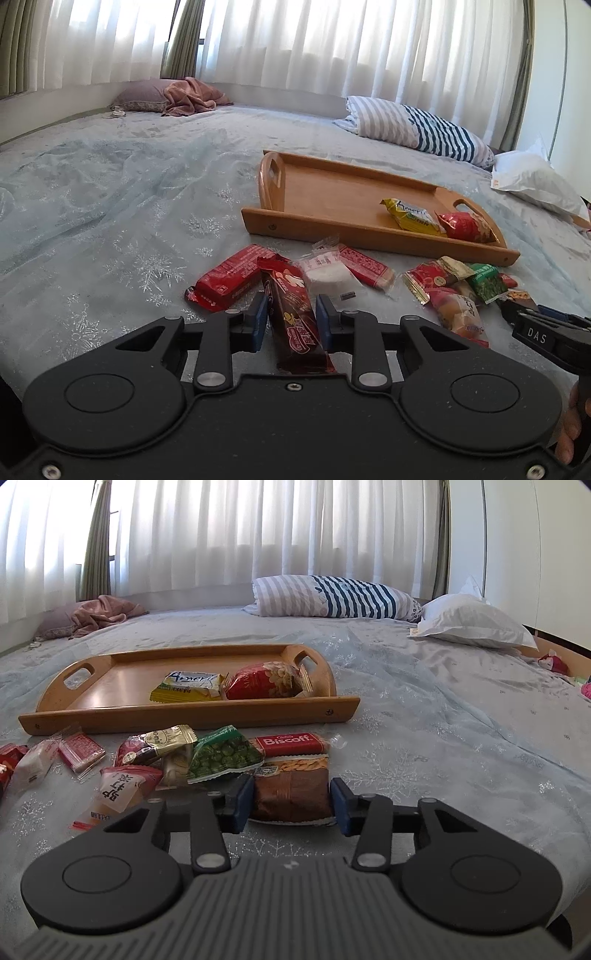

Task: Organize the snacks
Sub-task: 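Carry the brown pack with the right tool while the left tool carries the chocolate bar, then lower the brown pack onto the tray while the left tool lowers the chocolate bar, then open both tools and withdraw them from the tray toward the snack pile, then grasp the red bar with the left tool while the right tool grasps the white-red rice cake pack, then carry the red bar with the left tool while the right tool carries the rice cake pack to the tray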

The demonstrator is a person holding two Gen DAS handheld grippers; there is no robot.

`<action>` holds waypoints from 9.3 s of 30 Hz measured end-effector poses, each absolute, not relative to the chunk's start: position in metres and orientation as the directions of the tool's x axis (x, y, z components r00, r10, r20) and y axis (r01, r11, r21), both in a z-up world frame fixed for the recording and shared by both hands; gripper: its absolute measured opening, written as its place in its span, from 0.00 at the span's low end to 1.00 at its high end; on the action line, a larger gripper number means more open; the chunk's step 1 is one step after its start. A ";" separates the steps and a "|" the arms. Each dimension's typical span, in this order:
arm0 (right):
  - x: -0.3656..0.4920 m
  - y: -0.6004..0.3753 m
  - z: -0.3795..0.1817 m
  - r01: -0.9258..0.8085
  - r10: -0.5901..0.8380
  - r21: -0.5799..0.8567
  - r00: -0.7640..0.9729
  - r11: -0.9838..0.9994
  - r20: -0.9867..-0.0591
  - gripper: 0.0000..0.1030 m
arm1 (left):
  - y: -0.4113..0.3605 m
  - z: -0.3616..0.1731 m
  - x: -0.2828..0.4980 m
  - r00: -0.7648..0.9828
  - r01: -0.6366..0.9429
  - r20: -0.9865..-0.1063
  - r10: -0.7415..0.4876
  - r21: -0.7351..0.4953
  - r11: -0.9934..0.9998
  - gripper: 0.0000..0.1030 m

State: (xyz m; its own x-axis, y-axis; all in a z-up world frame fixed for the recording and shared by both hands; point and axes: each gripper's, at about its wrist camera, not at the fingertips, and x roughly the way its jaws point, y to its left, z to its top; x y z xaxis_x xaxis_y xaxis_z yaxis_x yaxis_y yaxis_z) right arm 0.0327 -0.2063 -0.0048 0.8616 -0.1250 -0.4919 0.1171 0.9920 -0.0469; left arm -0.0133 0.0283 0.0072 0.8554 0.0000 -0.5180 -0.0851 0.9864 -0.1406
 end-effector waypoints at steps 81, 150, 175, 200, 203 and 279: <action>0.174 -0.113 0.008 -0.203 0.230 0.109 0.831 0.973 -0.506 0.31 | 0.056 0.010 0.195 0.783 0.033 -0.591 -0.195 -0.274 0.961 0.26; 0.046 -0.173 0.028 -0.197 0.195 0.035 0.900 0.980 -0.390 0.86 | 0.058 0.032 0.057 0.851 0.034 -0.509 -0.127 -0.189 0.981 0.91; 0.012 -0.165 -0.001 -0.158 0.172 0.069 0.899 0.985 -0.403 0.99 | 0.070 0.006 0.024 0.867 0.006 -0.495 -0.056 -0.102 0.995 0.85; 0.020 -0.147 -0.005 -0.114 0.143 0.091 0.882 0.989 -0.450 0.58 | 0.079 -0.001 0.035 0.836 -0.001 -0.545 -0.057 -0.105 0.994 0.44; 0.021 -0.144 -0.005 -0.120 0.146 0.086 0.879 0.989 -0.455 0.56 | 0.079 -0.002 0.035 0.828 0.000 -0.557 -0.070 -0.124 0.992 0.40; 0.140 -0.235 0.077 -0.051 0.128 0.182 0.888 0.982 -0.442 0.32 | 0.056 0.103 0.154 0.844 0.089 -0.500 -0.194 -0.225 0.970 0.22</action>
